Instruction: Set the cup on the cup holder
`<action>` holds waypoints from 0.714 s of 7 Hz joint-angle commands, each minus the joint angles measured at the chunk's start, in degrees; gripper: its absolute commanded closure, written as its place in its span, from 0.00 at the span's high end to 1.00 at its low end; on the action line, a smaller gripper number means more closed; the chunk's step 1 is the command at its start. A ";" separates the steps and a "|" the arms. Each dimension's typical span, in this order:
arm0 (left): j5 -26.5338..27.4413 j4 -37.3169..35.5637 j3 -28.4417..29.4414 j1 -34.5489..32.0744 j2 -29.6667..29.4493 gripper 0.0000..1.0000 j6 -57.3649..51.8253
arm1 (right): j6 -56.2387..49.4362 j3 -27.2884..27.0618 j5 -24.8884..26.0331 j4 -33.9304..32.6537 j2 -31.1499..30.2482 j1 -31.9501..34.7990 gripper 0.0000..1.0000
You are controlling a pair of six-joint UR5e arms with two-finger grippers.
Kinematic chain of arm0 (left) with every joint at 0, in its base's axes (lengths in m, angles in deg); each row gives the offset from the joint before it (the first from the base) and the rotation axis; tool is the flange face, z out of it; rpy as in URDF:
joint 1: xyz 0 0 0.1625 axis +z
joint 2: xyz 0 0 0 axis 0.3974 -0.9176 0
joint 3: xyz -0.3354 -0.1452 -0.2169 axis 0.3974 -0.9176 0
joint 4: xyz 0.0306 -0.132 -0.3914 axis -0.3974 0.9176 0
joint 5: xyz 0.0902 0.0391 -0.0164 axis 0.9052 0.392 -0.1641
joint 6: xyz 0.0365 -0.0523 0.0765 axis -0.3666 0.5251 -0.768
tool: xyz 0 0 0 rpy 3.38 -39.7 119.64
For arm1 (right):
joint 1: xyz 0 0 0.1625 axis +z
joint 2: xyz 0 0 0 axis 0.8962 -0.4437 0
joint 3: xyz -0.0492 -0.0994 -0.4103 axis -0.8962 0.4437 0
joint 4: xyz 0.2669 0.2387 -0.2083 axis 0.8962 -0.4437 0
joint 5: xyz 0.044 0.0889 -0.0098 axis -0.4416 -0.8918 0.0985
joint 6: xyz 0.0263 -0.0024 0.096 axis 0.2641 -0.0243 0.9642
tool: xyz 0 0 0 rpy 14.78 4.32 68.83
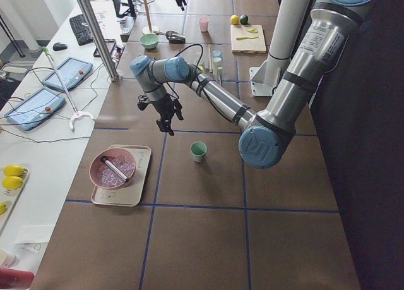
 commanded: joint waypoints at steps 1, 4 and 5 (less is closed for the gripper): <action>-0.27 0.18 10.28 2.24 -5.15 1.00 -0.34 | -1.17 1.48 -0.16 -1.52 -0.10 -3.53 1.00; -0.27 0.18 14.63 5.31 -5.45 1.00 -0.70 | -9.74 5.51 -2.00 -6.51 1.12 -5.22 1.00; -0.27 0.18 16.56 6.11 -5.45 1.00 -0.78 | -11.00 5.96 -2.18 -7.94 1.39 -5.22 1.00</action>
